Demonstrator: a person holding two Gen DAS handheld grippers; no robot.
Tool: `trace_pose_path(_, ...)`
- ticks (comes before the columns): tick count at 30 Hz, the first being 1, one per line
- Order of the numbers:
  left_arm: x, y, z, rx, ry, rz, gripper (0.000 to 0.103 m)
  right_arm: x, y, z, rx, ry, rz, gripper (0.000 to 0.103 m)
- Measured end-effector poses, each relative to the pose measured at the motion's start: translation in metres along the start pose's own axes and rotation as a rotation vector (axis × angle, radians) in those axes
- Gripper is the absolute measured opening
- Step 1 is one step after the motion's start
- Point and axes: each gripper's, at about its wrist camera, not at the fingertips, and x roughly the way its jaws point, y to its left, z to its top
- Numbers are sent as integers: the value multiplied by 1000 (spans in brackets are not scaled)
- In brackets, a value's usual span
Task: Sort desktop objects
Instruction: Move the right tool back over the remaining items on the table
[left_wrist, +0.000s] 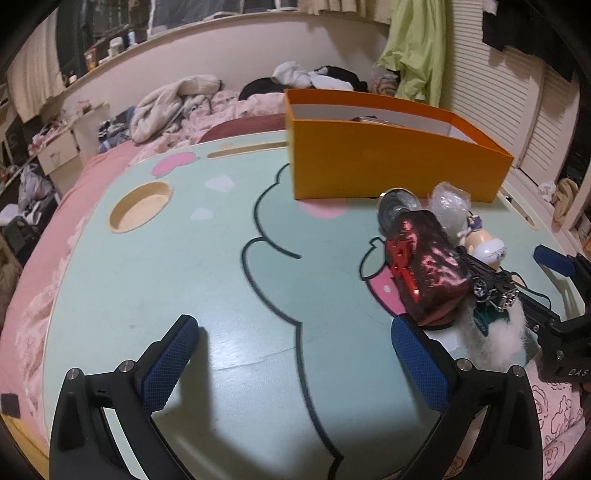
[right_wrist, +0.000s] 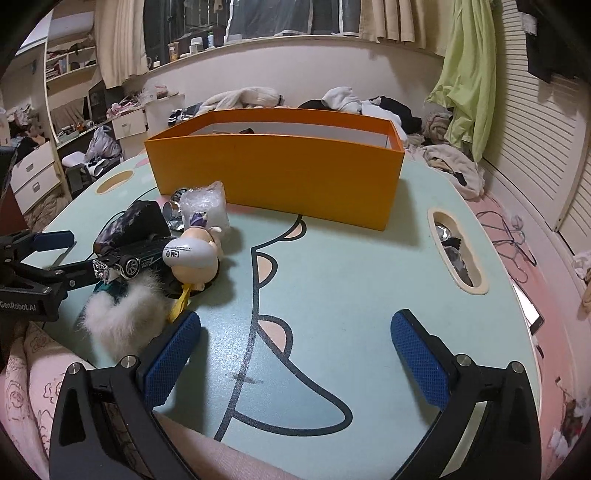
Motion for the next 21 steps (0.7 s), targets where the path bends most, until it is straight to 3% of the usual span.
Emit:
trace_pose_path(13,-30,-12,14,9,-16,-6,103,-2,1,-1,6,-7,0,102)
trace_pose_path(17,-31,-12,16,9,-16,-5,103,-16,-15,-3,95,-85,66,102)
trace_pose_path(21,-32,-11,16,10,-16,-6,103,-33,-13,3,124,-155,212,82)
